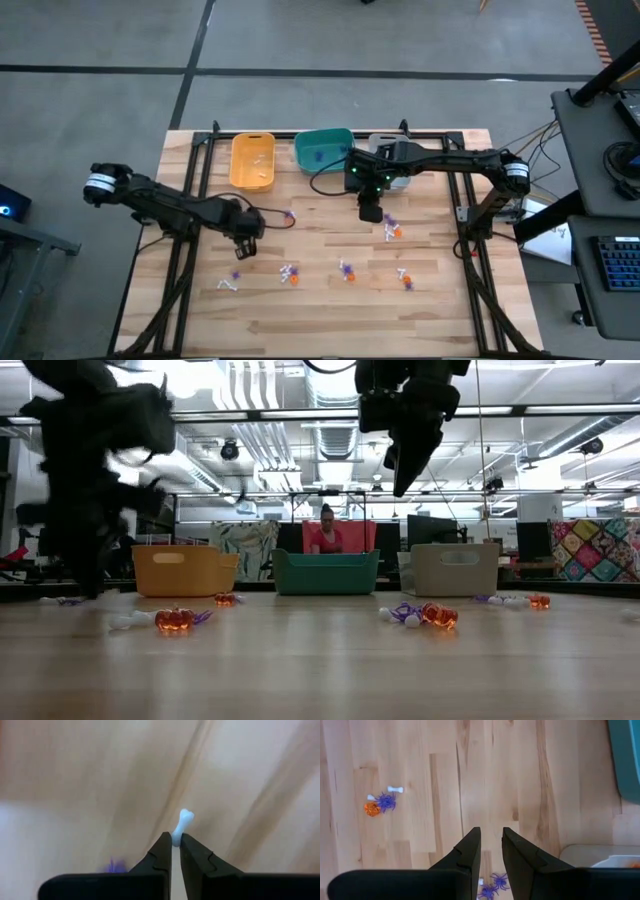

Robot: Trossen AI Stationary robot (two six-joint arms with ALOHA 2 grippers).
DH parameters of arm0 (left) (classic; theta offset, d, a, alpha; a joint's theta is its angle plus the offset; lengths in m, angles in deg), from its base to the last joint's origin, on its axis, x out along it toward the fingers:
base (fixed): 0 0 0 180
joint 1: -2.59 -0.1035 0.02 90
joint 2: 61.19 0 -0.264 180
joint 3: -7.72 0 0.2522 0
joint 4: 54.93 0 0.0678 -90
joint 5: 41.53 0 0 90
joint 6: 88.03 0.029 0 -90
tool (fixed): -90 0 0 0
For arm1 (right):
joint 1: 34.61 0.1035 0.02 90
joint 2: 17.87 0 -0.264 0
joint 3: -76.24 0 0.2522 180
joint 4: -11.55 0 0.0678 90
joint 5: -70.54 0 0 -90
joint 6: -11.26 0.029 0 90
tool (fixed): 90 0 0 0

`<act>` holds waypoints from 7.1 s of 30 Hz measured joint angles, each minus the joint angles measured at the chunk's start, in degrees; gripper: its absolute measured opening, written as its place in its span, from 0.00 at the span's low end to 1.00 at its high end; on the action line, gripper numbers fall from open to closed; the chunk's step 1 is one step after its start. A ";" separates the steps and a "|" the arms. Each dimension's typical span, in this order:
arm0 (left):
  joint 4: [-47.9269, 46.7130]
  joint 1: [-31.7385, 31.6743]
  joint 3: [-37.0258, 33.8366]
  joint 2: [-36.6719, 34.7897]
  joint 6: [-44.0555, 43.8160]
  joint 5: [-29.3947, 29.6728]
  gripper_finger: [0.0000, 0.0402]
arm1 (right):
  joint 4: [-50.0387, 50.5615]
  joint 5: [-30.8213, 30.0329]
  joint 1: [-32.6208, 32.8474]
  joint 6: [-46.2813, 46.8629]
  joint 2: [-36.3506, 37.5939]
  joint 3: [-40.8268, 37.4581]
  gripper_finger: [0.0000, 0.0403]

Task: Sort Halloween decoration
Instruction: Put the white bone toy into the yellow bin, then put the small violet spider toy into the green bin

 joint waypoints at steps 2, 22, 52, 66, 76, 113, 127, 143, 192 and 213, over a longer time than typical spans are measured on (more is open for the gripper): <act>0.05 -0.02 1.28 -1.92 1.55 0.04 0.00 | 0.52 0.01 0.00 0.04 0.00 -0.02 0.17; -10.54 -10.25 23.98 -9.02 18.41 12.02 0.00 | 3.06 0.01 0.35 0.23 0.00 -0.04 0.17; -5.73 -54.05 35.92 24.59 54.67 6.76 0.00 | 10.61 0.04 0.59 3.70 3.24 -0.04 0.17; -12.00 -54.11 43.29 29.17 56.20 6.76 0.07 | 10.60 0.04 1.23 4.76 4.20 -0.04 0.17; -15.20 -53.64 42.72 27.73 49.93 6.19 0.23 | 10.64 0.02 1.26 5.86 4.27 -0.04 0.17; 55.86 -12.20 -2.66 -13.20 19.89 -7.07 0.18 | 4.64 -11.71 6.08 38.46 4.92 -12.91 0.17; 56.12 -12.15 -2.36 -12.35 21.81 -7.03 0.18 | 2.34 -17.94 8.22 42.95 4.66 -21.48 0.17; 57.91 -12.19 -1.58 -9.62 23.19 -7.01 0.18 | -9.27 -26.90 10.78 44.17 4.69 -29.73 0.17; 63.48 -12.20 -1.58 -4.86 24.29 -7.01 0.18 | -23.48 -27.71 12.72 61.13 4.63 -35.80 0.17; 63.47 -12.21 -1.60 -4.88 24.29 -7.03 0.18 | -41.92 -23.66 12.72 53.32 4.61 -37.17 0.17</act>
